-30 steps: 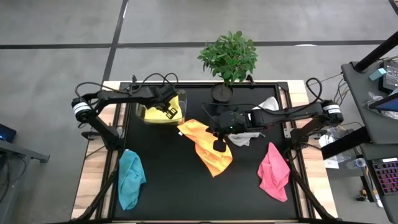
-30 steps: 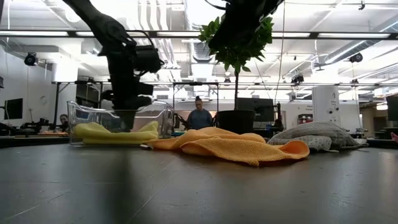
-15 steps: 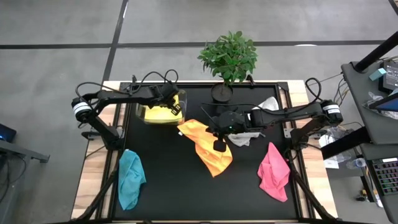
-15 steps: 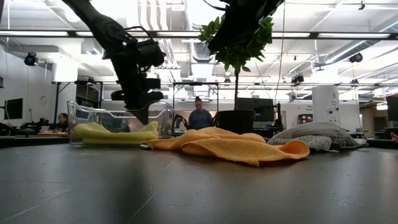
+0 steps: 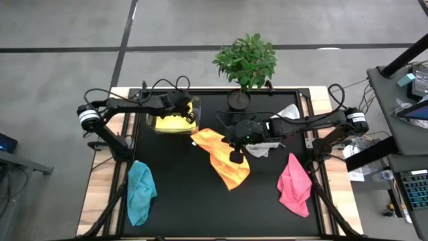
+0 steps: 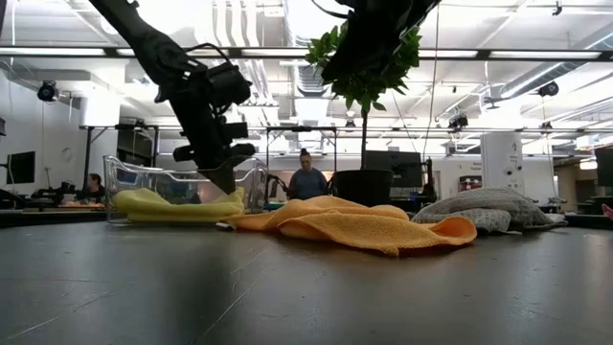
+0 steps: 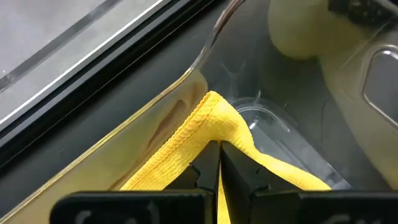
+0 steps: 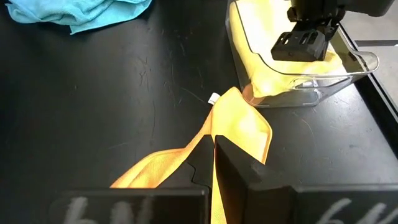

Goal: Fold microfiber towels
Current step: Fold the orange towel

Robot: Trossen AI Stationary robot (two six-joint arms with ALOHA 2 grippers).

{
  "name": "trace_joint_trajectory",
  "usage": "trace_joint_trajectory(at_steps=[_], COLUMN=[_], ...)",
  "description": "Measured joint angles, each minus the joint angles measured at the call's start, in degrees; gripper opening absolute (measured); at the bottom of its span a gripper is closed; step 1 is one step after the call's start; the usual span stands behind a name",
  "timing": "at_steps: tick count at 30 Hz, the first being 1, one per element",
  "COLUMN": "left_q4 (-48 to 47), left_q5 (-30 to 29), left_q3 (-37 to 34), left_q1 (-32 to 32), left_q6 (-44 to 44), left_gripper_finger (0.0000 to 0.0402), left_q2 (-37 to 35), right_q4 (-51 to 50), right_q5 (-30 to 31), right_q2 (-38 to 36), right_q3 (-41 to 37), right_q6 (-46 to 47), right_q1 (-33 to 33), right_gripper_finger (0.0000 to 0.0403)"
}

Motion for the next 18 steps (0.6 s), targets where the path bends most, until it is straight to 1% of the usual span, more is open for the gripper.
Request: trace_joint_trajectory(at_steps=[12,15,18], left_q4=[1.43,1.21,1.49], left_q5=[0.0,0.0,-0.02], left_q3=[-0.52,-0.42,0.05], left_q1=[-0.21,-1.07,-2.68], left_q6=[-0.13,-0.01,0.5], left_gripper_finger=[0.0,0.0,0.0], left_q2=[0.0,-1.79,-5.28], right_q4=[0.05,0.97,4.3], right_q5=[-0.02,0.07,0.02], right_q2=[0.04,0.04,-0.17], right_q3=[-0.75,-1.69,-4.07], right_q6=[0.07,-0.47,0.54], right_q1=[0.0,0.43,1.08], right_gripper_finger=[0.0009,0.0009,0.0009])
